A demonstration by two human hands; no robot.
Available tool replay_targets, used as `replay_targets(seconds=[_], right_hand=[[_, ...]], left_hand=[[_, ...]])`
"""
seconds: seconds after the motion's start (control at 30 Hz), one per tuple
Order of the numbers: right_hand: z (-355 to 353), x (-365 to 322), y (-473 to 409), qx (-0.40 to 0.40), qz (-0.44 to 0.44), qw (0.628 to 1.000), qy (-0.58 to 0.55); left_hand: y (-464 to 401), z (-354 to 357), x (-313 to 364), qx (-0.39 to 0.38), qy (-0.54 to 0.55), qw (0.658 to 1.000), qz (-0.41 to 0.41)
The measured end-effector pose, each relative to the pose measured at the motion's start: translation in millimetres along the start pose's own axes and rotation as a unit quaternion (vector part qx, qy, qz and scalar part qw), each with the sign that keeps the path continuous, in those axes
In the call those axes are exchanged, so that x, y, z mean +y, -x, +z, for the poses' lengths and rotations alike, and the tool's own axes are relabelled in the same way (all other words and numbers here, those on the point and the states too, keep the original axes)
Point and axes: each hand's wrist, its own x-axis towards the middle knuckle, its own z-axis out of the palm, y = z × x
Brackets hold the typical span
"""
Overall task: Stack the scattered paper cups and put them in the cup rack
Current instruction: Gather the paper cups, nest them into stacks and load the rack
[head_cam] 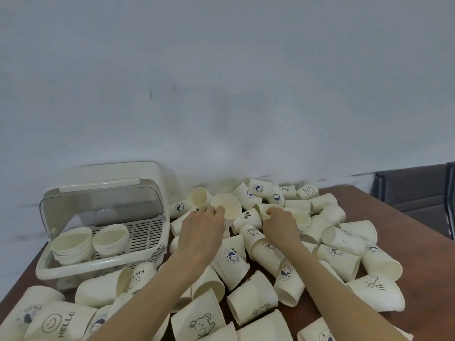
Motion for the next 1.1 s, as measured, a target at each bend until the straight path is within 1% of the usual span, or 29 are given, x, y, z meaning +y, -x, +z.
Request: replay_targets(seconds=[0.07,0.2,0.33,0.43,0.73,0.93,1.0,1.1], right_hand=[[0,-1,-10,-0.013,0.019,0.999,0.041],[7,3,-24,-0.021,0.029,0.994,0.103],[15,11,-30,-0.04,0.024,0.991,0.124],[19,13,-31,-0.04,0.019,0.991,0.129],[11,4,-24,0.032,-0.004,0.993,0.112],[-3,-13,-1,0.073,-0.044,0.993,0.079],[-6,-19,11,0.092,-0.064,0.991,0.078],[-8,-27,30,0.1,-0.105,0.986,0.084]], left_hand=[[8,-3,0,0.007,0.015,1.0,-0.008],[20,-8,-2,0.007,0.033,0.999,-0.013],[24,-11,-1,0.005,0.051,0.999,-0.014],[26,-10,0,-0.005,0.058,0.998,-0.021],[31,-17,2,-0.022,0.056,0.997,-0.037],[43,-29,-5,-0.004,0.072,0.996,-0.054],[50,-32,-9,0.003,0.087,0.994,-0.07],[62,-38,-16,0.009,0.104,0.99,-0.092]])
